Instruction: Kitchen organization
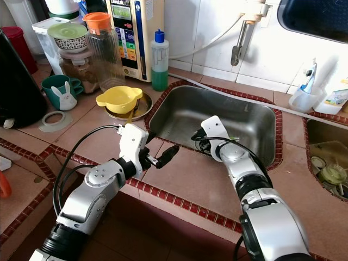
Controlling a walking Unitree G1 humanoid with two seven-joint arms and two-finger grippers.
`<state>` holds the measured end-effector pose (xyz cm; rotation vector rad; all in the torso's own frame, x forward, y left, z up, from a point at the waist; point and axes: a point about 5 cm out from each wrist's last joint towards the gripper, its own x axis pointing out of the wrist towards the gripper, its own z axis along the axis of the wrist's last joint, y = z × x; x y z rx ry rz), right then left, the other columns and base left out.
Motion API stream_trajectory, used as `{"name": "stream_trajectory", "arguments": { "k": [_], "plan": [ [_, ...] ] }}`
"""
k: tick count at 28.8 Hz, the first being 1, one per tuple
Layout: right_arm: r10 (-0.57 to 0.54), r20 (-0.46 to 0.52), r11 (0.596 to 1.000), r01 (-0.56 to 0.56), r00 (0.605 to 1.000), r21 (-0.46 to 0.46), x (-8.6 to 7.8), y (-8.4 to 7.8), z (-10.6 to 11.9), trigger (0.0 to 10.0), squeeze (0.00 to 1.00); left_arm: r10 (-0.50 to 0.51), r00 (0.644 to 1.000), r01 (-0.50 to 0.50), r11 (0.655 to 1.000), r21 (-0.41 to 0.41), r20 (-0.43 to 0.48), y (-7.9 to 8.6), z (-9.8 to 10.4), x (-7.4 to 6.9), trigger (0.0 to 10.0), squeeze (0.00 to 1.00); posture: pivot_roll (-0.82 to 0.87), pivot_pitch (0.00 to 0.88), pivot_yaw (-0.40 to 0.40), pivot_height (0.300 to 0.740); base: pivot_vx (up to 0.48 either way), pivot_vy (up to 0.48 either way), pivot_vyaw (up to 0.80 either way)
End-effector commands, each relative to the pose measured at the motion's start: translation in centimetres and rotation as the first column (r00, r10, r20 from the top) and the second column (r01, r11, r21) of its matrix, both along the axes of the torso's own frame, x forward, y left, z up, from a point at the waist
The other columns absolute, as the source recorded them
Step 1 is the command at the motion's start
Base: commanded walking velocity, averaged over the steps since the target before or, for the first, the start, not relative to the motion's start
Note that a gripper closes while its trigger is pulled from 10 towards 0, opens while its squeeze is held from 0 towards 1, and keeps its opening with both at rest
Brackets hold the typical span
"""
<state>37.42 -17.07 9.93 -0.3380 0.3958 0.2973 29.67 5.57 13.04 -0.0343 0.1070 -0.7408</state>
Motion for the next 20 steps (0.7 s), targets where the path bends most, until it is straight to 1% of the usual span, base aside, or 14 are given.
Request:
{"name": "stream_trajectory", "arguments": {
  "k": [1, 5, 7, 8, 9, 10, 12, 13, 14, 15, 16, 18, 19, 20],
  "plan": [
    [-0.004, 0.027, 0.999, 0.003, 1.000, 0.047, 0.2, 0.0, 0.5, 10.0, 1.00, 0.009, 1.000, -0.009, 1.000, 0.016, 0.016, -0.1, 0.3, 0.3, 10.0, 1.00, 0.07, 0.000, -0.016, 0.740, 0.000, 0.000, 0.00],
    [0.003, 0.081, 0.994, -0.012, 0.997, 0.109, 0.3, 0.6, 1.2, 10.0, 1.00, 0.062, 0.997, -0.063, 0.997, 0.033, 0.036, 0.4, 0.3, 0.7, 10.0, 1.00, 0.06, 0.000, -0.016, 0.740, 0.000, 0.000, 0.00],
    [0.010, 0.114, 0.982, -0.032, 0.993, 0.187, 0.3, 1.3, 1.9, 10.0, 1.00, 0.158, 0.982, -0.167, 0.983, 0.079, 0.107, 1.6, 0.5, 1.6, 10.0, 1.00, 0.06, 0.000, -0.016, 0.740, 0.000, 0.000, 0.00],
    [0.010, 0.114, 0.982, -0.032, 0.993, 0.187, 0.3, 1.3, 1.9, 10.0, 1.00, 0.158, 0.982, -0.167, 0.983, 0.079, 0.107, 1.6, 0.5, 1.6, 10.0, 1.00, 0.06, 0.000, -0.016, 0.740, 0.000, 0.000, 0.00],
    [0.010, 0.137, 0.975, -0.040, 0.991, 0.218, 0.2, 1.6, 2.3, 10.0, 1.00, 0.153, 0.976, -0.173, 0.978, 0.120, 0.156, 2.0, 0.6, 1.7, 10.0, 1.00, 0.06, 0.000, -0.015, 0.740, 0.000, 0.000, 0.00],
    [-0.005, 0.159, 0.951, -0.044, 0.987, 0.307, 0.0, 2.0, 3.0, 10.0, 1.00, 0.193, 0.962, -0.223, 0.964, 0.146, 0.196, 2.8, 0.6, 2.1, 10.0, 1.00, 0.05, 0.000, -0.014, 0.740, 0.000, 0.000, 0.00],
    [-0.010, 0.167, 0.939, -0.048, 0.986, 0.339, -0.1, 2.2, 3.3, 10.0, 1.00, 0.206, 0.957, -0.239, 0.959, 0.154, 0.205, 3.0, 0.6, 2.3, 10.0, 1.00, 0.05, 0.000, -0.014, 0.740, 0.000, 0.000, 0.00],
    [-0.032, 0.179, 0.905, -0.048, 0.983, 0.423, -0.4, 2.4, 4.0, 10.0, 1.00, 0.226, 0.946, -0.268, 0.948, 0.169, 0.234, 3.5, 0.6, 2.5, 10.0, 1.00, 0.05, 0.000, -0.011, 0.740, 0.000, 0.000, 0.00],
    [-0.045, 0.181, 0.884, -0.045, 0.983, 0.466, -0.5, 2.5, 4.3, 10.0, 1.00, 0.234, 0.939, -0.282, 0.943, 0.176, 0.251, 3.8, 0.6, 2.6, 10.0, 1.00, 0.05, 0.000, -0.011, 0.740, 0.000, 0.000, 0.00],
    [-0.045, 0.181, 0.884, -0.045, 0.983, 0.466, -0.5, 2.5, 4.3, 10.0, 1.00, 0.234, 0.939, -0.282, 0.943, 0.176, 0.251, 3.8, 0.6, 2.6, 10.0, 1.00, 0.05, 0.000, -0.011, 0.740, 0.000, 0.000, 0.00],
    [-0.054, 0.217, 0.840, -0.073, 0.975, 0.537, -1.0, 2.8, 5.4, 10.0, 1.00, 0.244, 0.925, -0.309, 0.929, 0.202, 0.292, 4.3, 0.6, 2.8, 10.0, 1.00, 0.04, 0.000, -0.008, 0.740, 0.000, 0.000, 0.00],
    [-0.061, 0.236, 0.794, -0.097, 0.970, 0.600, -2.1, 3.2, 6.5, 10.0, 1.00, 0.242, 0.911, -0.331, 0.913, 0.240, 0.334, 4.8, 0.4, 3.2, 10.0, 1.00, 0.03, 0.000, -0.005, 0.740, 0.000, 0.000, 0.00],
    [-0.061, 0.236, 0.794, -0.097, 0.970, 0.600, -2.1, 3.2, 6.5, 10.0, 1.00, 0.242, 0.911, -0.331, 0.913, 0.240, 0.334, 4.8, 0.4, 3.2, 10.0, 1.00, 0.03, 0.000, -0.005, 0.740, 0.000, 0.000, 0.00],
    [-0.067, 0.242, 0.775, -0.102, 0.968, 0.624, -2.5, 3.3, 6.9, 10.0, 1.00, 0.241, 0.905, -0.341, 0.904, 0.258, 0.350, 5.0, 0.3, 3.3, 10.0, 0.89, 0.03, 0.000, -0.004, 0.740, 0.000, 0.000, 0.00]
  ]
}}
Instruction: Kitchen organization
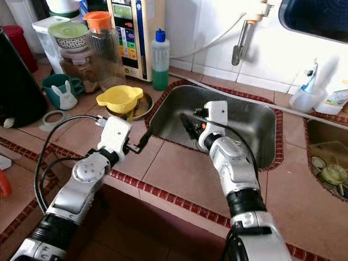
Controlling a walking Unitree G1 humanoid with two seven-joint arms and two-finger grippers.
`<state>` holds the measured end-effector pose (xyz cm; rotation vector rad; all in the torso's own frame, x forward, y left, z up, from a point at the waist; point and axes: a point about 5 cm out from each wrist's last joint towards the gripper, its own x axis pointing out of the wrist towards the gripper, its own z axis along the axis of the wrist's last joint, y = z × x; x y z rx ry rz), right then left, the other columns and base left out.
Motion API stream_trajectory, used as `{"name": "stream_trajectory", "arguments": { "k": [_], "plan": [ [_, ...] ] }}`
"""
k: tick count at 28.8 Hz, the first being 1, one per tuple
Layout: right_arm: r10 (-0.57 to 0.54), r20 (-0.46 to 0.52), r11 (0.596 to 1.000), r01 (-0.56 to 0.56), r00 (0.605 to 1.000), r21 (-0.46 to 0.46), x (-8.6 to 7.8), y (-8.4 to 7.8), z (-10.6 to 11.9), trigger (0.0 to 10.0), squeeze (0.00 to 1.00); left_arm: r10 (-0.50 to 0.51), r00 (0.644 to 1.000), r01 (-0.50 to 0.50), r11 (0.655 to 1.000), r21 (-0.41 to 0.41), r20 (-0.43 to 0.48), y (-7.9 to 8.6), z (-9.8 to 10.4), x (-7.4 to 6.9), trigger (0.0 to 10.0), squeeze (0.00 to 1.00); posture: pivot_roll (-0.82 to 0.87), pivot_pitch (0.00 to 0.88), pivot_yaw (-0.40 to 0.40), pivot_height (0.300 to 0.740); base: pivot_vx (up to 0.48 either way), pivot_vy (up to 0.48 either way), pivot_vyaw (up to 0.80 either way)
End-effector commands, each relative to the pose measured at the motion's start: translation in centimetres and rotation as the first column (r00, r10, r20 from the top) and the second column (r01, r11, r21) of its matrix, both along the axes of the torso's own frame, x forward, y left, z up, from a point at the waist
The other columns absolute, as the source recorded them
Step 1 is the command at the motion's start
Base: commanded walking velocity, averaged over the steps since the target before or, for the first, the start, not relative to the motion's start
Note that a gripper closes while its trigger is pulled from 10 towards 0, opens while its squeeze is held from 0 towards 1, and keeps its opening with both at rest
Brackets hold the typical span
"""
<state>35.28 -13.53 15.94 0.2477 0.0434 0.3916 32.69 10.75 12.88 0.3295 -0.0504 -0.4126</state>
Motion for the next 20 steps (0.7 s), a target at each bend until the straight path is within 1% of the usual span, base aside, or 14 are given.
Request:
{"name": "stream_trajectory", "arguments": {
  "k": [1, 2, 3, 4, 5, 6, 7, 9, 10, 12, 16, 17, 19, 20],
  "plan": [
    [-0.011, 0.015, 0.998, 0.010, 1.000, 0.062, -0.7, -0.2, 1.1, 10.0, 1.00, 0.004, 0.999, -0.006, 0.999, 0.048, 0.051, 0.0, 0.4, 0.5, 10.0, 0.80, 0.03, 0.000, -0.004, 0.740, 0.000, 0.000, 0.00],
    [-0.005, 0.024, 0.998, 0.003, 1.000, 0.061, -1.2, 0.0, 1.3, 10.0, 1.00, 0.007, 0.998, -0.011, 0.997, 0.070, 0.060, 0.2, 0.3, 0.7, 10.0, 0.34, 0.03, 0.000, -0.004, 0.740, 0.000, 0.000, 0.00],
    [0.011, 0.026, 0.998, -0.013, 1.000, 0.063, -2.0, 0.3, 1.5, 10.0, 1.00, 0.013, 0.997, -0.021, 0.994, 0.104, 0.075, 0.5, 0.2, 0.9, 10.0, 0.00, 0.02, 0.000, -0.003, 0.740, 0.000, 0.000, 0.00],
    [0.020, 0.020, 0.997, -0.021, 1.000, 0.071, -2.3, 0.4, 1.6, 10.0, 1.00, 0.017, 0.997, -0.026, 0.993, 0.117, 0.082, 0.6, 0.2, 1.1, 10.0, 0.00, 0.02, 0.000, -0.003, 0.740, 0.000, 0.000, 0.00],
    [0.038, 0.006, 0.996, -0.038, 0.999, 0.081, -2.7, 0.5, 1.5, 10.0, 0.39, 0.021, 0.996, -0.033, 0.990, 0.135, 0.087, 0.8, 0.1, 1.2, 10.0, 0.00, 0.02, 0.000, -0.002, 0.740, 0.000, 0.000, 0.00],
    [0.049, -0.007, 0.995, -0.049, 0.999, 0.088, -3.2, 0.6, 1.6, 10.0, 0.11, 0.023, 0.995, -0.037, 0.988, 0.149, 0.094, 1.0, 0.0, 1.4, 10.0, 0.00, 0.02, 0.000, -0.002, 0.740, 0.000, 0.000, 0.00],
    [0.056, -0.015, 0.994, -0.055, 0.998, 0.090, -3.5, 0.6, 1.6, 10.0, 0.00, 0.025, 0.995, -0.041, 0.986, 0.163, 0.099, 1.2, 0.0, 1.6, 10.0, 0.00, 0.01, 0.000, -0.001, 0.740, 0.000, 0.000, 0.00],
    [0.067, -0.031, 0.994, -0.064, 0.997, 0.086, -4.5, 0.7, 1.6, 10.0, 0.00, 0.030, 0.994, -0.051, 0.978, 0.205, 0.104, 1.7, -0.3, 2.1, 10.0, 0.00, 0.01, 0.000, 0.000, 0.740, 0.000, 0.000, 0.00],
    [0.067, -0.031, 0.994, -0.064, 0.997, 0.086, -4.5, 0.7, 1.6, 10.0, 0.00, 0.030, 0.994, -0.051, 0.978, 0.205, 0.104, 1.7, -0.3, 2.1, 10.0, 0.00, 0.01, 0.000, 0.000, 0.740, 0.000, 0.000, 0.00],
    [0.085, -0.047, 0.991, -0.079, 0.995, 0.111, -5.4, 1.0, 2.0, 10.0, 0.00, 0.035, 0.993, -0.062, 0.965, 0.255, 0.109, 2.1, -0.5, 2.7, 10.0, 0.00, 0.00, 0.000, 0.002, 0.740, 0.000, 0.000, 0.00],
    [0.134, -0.066, 0.981, -0.123, 0.989, 0.152, -6.1, 1.6, 2.4, 10.0, 0.00, 0.050, 0.994, -0.075, 0.963, 0.259, 0.102, 2.4, -0.7, 3.1, 10.0, 0.00, -0.01, 0.000, 0.002, 0.740, 0.000, 0.000, 0.00],
    [0.142, -0.071, 0.979, -0.130, 0.987, 0.155, -6.1, 1.6, 2.5, 10.0, 0.00, 0.043, 0.994, -0.067, 0.964, 0.256, 0.099, 2.3, -0.7, 3.1, 9.5, 0.00, -0.01, 0.000, 0.001, 0.740, 0.000, 0.000, 0.00],
    [0.149, -0.079, 0.978, -0.136, 0.986, 0.157, -6.3, 1.7, 2.6, 10.0, 0.00, 0.033, 0.995, -0.057, 0.966, 0.251, 0.098, 2.3, -0.7, 3.1, 9.5, 0.00, -0.01, 0.000, 0.001, 0.740, 0.000, 0.000, 0.00],
    [0.167, -0.091, 0.975, -0.150, 0.982, 0.164, -6.4, 1.8, 2.6, 10.0, 0.00, 0.021, 0.994, -0.046, 0.966, 0.254, 0.103, 2.2, -0.7, 3.1, 8.4, 0.00, -0.01, 0.000, 0.001, 0.740, 0.000, 0.000, 0.00]
  ]
}}
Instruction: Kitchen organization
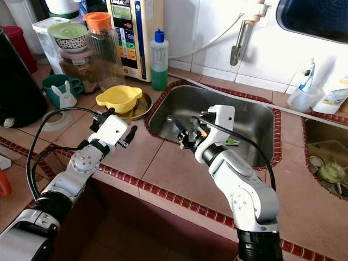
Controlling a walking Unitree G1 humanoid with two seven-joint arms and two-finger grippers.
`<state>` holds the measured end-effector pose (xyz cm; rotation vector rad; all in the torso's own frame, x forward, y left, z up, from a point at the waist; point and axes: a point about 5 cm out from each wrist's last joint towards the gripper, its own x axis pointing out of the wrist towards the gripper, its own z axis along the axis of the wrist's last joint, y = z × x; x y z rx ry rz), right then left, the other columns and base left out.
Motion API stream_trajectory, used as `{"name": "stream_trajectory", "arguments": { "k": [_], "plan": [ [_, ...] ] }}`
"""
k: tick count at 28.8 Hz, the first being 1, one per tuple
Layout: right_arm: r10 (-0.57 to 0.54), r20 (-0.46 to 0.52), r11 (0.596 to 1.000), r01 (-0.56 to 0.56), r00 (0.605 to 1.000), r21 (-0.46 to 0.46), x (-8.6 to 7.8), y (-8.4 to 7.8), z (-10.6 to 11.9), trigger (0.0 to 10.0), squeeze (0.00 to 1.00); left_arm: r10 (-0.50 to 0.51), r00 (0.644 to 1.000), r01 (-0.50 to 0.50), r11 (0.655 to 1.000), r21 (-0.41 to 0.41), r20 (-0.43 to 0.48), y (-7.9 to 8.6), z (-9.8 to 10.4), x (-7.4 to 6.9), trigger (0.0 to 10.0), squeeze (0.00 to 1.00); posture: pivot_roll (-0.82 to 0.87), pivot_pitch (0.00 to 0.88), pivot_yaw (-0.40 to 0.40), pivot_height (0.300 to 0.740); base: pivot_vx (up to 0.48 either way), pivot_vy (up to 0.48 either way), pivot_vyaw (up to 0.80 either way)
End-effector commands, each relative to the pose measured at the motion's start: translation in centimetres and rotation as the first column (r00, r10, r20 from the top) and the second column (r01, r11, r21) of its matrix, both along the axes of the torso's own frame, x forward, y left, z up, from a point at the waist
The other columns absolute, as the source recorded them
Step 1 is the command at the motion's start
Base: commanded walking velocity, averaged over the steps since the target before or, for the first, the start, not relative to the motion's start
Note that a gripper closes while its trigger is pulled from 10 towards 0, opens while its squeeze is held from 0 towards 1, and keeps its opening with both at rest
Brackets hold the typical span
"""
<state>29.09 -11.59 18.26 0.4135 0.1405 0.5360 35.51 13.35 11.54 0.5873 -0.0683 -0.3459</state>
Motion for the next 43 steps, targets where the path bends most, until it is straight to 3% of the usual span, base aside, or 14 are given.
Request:
{"name": "stream_trajectory", "arguments": {
  "k": [1, 2, 4, 5, 9, 18, 19, 21, 23, 28, 30, 33, 35, 43],
  "plan": [
    [0.029, -0.009, 0.999, -0.028, 1.000, 0.017, -0.6, 0.0, 0.4, 10.0, 0.00, -0.052, 0.998, 0.051, 0.998, 0.025, 0.019, -0.6, 0.6, 0.4, 6.8, 0.00, -0.01, 0.000, 0.000, 0.740, 0.000, 0.000, 0.00],
    [0.036, -0.009, 0.999, -0.036, 0.999, 0.019, -0.7, 0.1, 0.5, 10.0, 0.00, -0.062, 0.998, 0.061, 0.998, 0.028, 0.018, -0.7, 0.5, 0.4, 4.8, 0.00, -0.01, 0.000, 0.000, 0.740, 0.000, 0.000, 0.00],
    [0.040, -0.021, 0.999, -0.040, 0.999, 0.011, -0.8, 0.1, 0.5, 10.0, 0.00, -0.073, 0.997, 0.073, 0.997, 0.039, 0.000, -1.0, 0.2, 0.4, 4.6, 0.00, -0.01, 0.000, -0.001, 0.740, 0.000, 0.000, 0.00],
    [0.031, -0.028, 0.999, -0.031, 0.999, -0.023, -0.8, -0.1, 0.4, 10.0, 0.00, -0.085, 0.996, 0.086, 0.995, 0.044, -0.025, -1.4, -0.2, 0.4, 2.7, 0.00, -0.01, 0.000, 0.001, 0.740, 0.000, 0.000, 0.00],
    [-0.032, -0.044, 0.998, 0.030, 0.999, -0.050, -0.5, -0.8, 0.3, 10.0, 0.00, -0.116, 0.992, 0.119, 0.991, 0.061, -0.044, -2.0, -0.7, 0.3, 0.0, 0.00, -0.02, 0.000, 0.003, 0.740, 0.000, 0.000, 0.00],
    [-0.087, 0.004, 0.995, 0.087, 0.996, 0.041, 0.0, -1.7, 1.4, 10.0, 0.00, -0.101, 0.994, 0.105, 0.991, 0.086, -0.049, -1.5, -1.1, 0.4, 0.0, 0.00, -0.02, 0.000, 0.007, 0.740, 0.000, 0.000, 0.00],
    [-0.076, 0.023, 0.997, 0.075, 0.997, 0.033, 0.0, -1.6, 1.6, 10.0, 0.00, -0.093, 0.995, 0.096, 0.991, 0.088, -0.045, -1.3, -1.1, 0.5, 2.0, 0.00, -0.02, 0.000, 0.006, 0.740, 0.000, 0.000, 0.00],
    [-0.070, 0.043, 0.997, 0.069, 0.997, 0.023, -0.1, -1.5, 1.8, 10.0, 0.00, -0.091, 0.995, 0.095, 0.992, 0.086, -0.043, -1.3, -1.1, 0.5, 2.0, 0.00, -0.02, 0.000, 0.006, 0.740, 0.000, 0.000, 0.00],
    [-0.070, 0.031, 0.998, 0.070, 0.997, 0.009, -0.2, -1.1, 1.6, 10.0, 0.00, -0.090, 0.995, 0.093, 0.992, 0.086, -0.039, -1.1, -1.0, 0.6, 0.0, 0.00, -0.02, 0.000, 0.006, 0.740, 0.000, 0.000, 0.00],
    [-0.080, 0.021, 0.997, 0.080, 0.997, -0.005, -0.1, -1.2, 1.1, 10.0, 0.00, -0.077, 0.997, 0.079, 0.993, 0.092, -0.027, -1.0, -0.8, 0.7, 0.4, 0.00, -0.01, 0.000, 0.008, 0.740, 0.000, 0.000, 0.00],
    [-0.082, 0.022, 0.997, 0.081, 0.996, 0.004, 0.0, -1.3, 1.2, 10.0, 0.00, -0.075, 0.997, 0.077, 0.993, 0.094, -0.020, -1.0, -0.8, 0.7, 1.7, 0.00, -0.02, 0.000, 0.009, 0.740, 0.000, 0.000, 0.00],
    [-0.084, 0.023, 0.996, 0.084, 0.996, 0.006, 0.0, -1.4, 1.3, 10.0, 0.00, -0.074, 0.997, 0.074, 0.993, 0.094, -0.006, -1.0, -0.7, 0.7, 1.5, 0.00, -0.02, 0.000, 0.009, 0.740, 0.000, 0.000, 0.00],
    [-0.087, 0.021, 0.996, 0.087, 0.996, 0.009, 0.0, -1.5, 1.3, 10.0, 0.00, -0.074, 0.997, 0.074, 0.993, 0.093, -0.002, -1.0, -0.6, 0.7, 0.1, 0.00, -0.02, 0.000, 0.008, 0.740, 0.000, 0.000, 0.00],
    [-0.090, 0.019, 0.996, 0.090, 0.996, 0.007, 0.1, -1.6, 1.2, 10.0, 0.00, -0.039, 0.998, 0.034, 0.994, 0.101, 0.053, -0.6, 0.0, 1.0, 0.0, 0.00, -0.01, 0.000, 0.005, 0.740, 0.000, 0.000, 0.00]
  ]
}}
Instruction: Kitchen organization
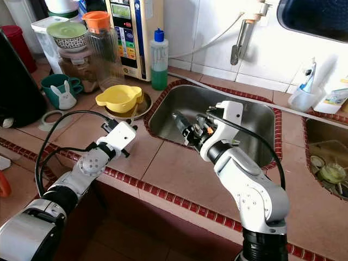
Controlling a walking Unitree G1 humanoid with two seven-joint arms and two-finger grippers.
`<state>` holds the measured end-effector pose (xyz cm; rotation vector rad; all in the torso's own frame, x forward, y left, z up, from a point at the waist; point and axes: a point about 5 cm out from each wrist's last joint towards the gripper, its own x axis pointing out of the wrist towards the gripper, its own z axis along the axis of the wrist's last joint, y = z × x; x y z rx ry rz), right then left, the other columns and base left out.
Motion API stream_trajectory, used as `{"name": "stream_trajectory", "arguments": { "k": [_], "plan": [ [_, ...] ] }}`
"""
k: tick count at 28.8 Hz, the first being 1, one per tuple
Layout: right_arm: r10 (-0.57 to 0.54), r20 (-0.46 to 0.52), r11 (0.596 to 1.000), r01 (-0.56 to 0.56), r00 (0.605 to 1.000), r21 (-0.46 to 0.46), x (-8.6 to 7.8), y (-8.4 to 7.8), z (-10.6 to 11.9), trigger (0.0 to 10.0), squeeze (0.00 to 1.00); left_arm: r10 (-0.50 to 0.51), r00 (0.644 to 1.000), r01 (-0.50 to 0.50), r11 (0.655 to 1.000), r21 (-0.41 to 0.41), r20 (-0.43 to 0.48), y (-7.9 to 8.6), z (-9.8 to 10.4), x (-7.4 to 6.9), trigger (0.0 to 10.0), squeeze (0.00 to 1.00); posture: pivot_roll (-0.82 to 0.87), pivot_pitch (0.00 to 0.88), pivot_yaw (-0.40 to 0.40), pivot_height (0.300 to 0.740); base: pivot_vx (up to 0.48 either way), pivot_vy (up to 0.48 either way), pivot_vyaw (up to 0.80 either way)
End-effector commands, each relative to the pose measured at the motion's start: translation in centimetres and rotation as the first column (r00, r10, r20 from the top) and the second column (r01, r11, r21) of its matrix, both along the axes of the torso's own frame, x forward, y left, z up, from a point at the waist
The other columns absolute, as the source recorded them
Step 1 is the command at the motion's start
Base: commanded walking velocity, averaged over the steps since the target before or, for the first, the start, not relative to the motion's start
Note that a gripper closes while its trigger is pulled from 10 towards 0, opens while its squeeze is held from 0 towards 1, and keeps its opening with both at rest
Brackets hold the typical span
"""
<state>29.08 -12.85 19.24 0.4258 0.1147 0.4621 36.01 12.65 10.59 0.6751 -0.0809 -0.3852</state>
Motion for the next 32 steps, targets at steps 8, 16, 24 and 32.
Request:
{"name": "stream_trajectory", "arguments": {
  "k": [8, 16, 24, 32],
  "plan": [
    [-0.011, 0.005, 1.000, 0.011, 1.000, 0.013, 0.2, -0.3, 0.2, 10.0, 0.00, 0.012, 0.994, -0.012, 1.000, 0.001, 0.106, 0.3, 1.8, 0.6, 0.0, 0.00, -0.01, 0.000, 0.002, 0.740, 0.000, 0.000, 0.00],
    [-0.014, 0.000, 1.000, 0.014, 1.000, 0.016, 0.2, -0.4, 0.1, 10.0, 0.00, 0.000, 0.987, 0.002, 1.000, -0.008, 0.159, 0.0, 2.3, 0.5, 0.0, 0.00, -0.01, 0.000, -0.001, 0.740, 0.000, 0.000, 0.00],
    [-0.010, -0.005, 1.000, 0.010, 1.000, 0.020, 0.3, -0.2, 0.1, 10.0, 0.00, -0.085, 0.947, 0.106, 0.993, -0.049, 0.310, -1.9, 4.6, 0.1, 0.0, 0.00, -0.01, 0.000, -0.004, 0.740, 0.000, 0.000, 0.00],
    [-0.016, -0.003, 0.999, 0.016, 1.000, 0.031, 0.4, -0.3, 0.1, 10.0, 0.00, -0.145, 0.929, 0.191, 0.976, -0.104, 0.341, -3.6, 4.8, -0.8, 0.0, 0.00, -0.01, 0.000, -0.002, 0.740, 0.000, 0.000, 0.00]
  ]
}}
